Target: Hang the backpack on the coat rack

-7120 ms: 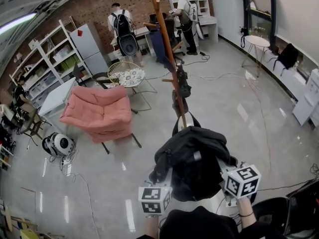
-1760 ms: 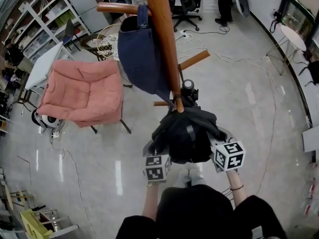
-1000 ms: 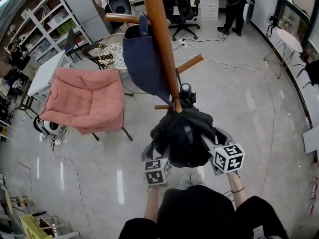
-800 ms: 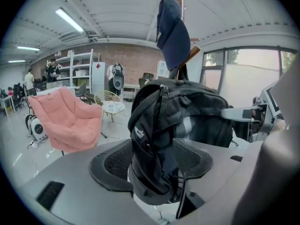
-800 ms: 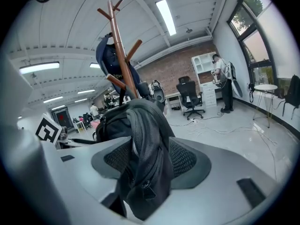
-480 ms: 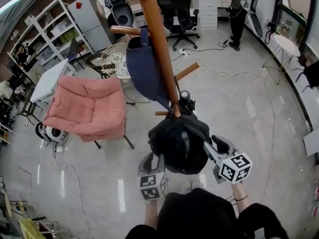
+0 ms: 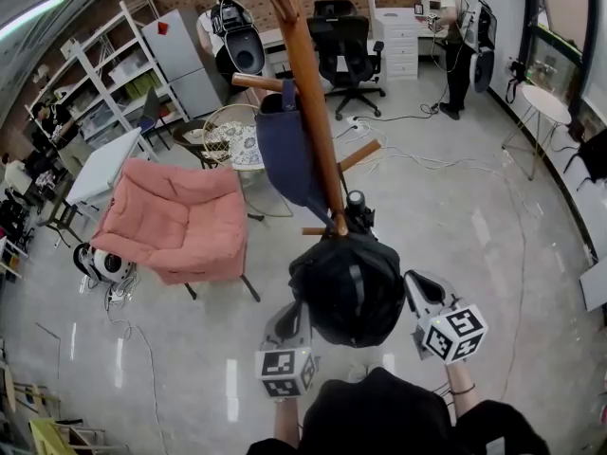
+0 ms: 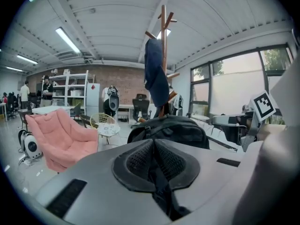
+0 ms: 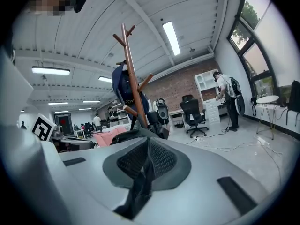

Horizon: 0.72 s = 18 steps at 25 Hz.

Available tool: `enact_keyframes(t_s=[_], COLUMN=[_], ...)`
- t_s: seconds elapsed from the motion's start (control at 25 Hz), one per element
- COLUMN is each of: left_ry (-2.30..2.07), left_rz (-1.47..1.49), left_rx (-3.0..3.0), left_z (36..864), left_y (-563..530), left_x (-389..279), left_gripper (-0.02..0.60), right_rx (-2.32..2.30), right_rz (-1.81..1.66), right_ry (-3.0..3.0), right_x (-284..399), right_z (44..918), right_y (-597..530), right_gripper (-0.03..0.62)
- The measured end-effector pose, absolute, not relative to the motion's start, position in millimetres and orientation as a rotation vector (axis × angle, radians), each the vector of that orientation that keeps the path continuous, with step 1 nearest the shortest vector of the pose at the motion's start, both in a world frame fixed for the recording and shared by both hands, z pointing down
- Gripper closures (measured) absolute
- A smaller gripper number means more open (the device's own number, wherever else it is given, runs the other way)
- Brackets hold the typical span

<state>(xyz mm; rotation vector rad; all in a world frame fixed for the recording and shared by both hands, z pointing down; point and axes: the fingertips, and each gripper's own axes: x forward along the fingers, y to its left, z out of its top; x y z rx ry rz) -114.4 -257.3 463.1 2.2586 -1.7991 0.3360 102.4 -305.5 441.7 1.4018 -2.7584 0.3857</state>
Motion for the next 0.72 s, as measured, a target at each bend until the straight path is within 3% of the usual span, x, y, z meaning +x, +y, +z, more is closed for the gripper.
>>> enact_keyframes(t_s=[0.72], left_ry=[-1.918], left_rz=[0.207], left_rx=[2.36], left_z=[398], left_y=[-251], left_x=[-120], left_gripper=[0.565], right_rx=[1.591], right_rz=[0.217], right_ry=[-2.766], right_x=[141], right_z=[379], right_y=[-296], right_gripper=[0.582])
